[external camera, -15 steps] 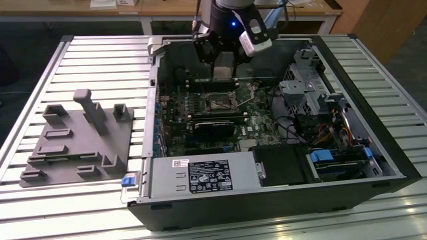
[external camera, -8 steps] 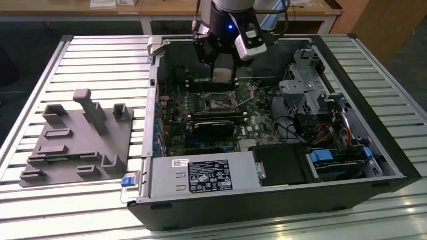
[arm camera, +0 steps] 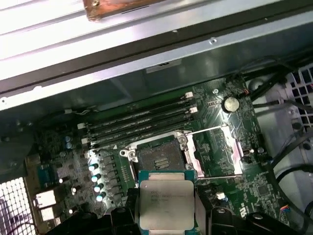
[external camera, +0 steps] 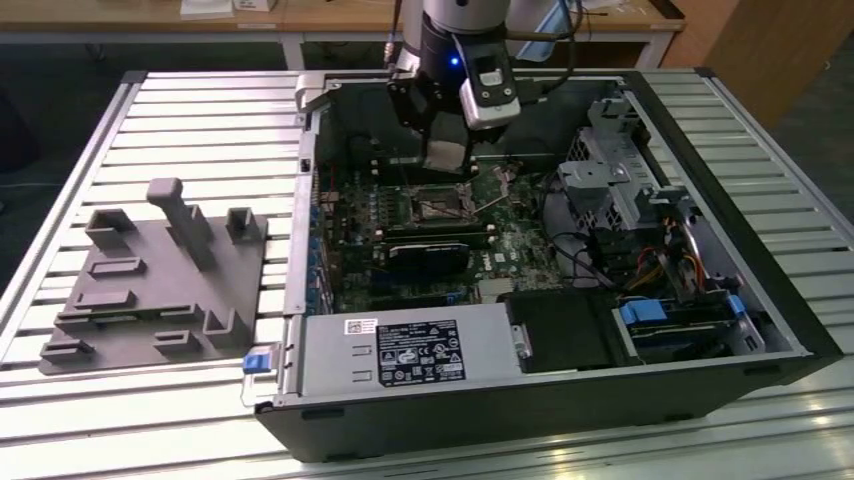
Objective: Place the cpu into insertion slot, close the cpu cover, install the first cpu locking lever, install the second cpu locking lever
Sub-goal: 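Place the cpu into insertion slot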
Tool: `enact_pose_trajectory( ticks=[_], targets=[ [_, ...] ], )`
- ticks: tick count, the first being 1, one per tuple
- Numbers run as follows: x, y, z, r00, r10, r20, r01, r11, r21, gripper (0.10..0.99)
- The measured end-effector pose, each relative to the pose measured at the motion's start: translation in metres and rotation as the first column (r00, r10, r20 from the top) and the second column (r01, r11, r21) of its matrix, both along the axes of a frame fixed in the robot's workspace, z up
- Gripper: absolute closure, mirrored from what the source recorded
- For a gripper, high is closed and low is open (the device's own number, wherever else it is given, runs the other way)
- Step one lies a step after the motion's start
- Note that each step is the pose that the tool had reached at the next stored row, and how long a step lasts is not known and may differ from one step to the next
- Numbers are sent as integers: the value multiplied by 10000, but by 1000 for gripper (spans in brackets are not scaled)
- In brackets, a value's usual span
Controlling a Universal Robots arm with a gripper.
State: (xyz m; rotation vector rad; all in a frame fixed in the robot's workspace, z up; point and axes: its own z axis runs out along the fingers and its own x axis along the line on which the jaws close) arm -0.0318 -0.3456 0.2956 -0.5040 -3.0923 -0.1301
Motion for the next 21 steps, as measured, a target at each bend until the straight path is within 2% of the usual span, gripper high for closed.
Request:
enact_pose_trajectory(
  ticks=[5,10,13,16,21],
  targets=[
    [0,0,-40,9958,-914,0,914,9958,1,549],
    [0,0,-76,9836,-1803,-1,1803,9836,0,549],
    [0,0,-95,9720,-2349,-1,2349,9720,-1,549],
    [0,0,-112,9579,-2869,0,2869,9579,0,549],
    [0,0,-137,9277,-3733,0,3733,9277,0,549]
  ],
)
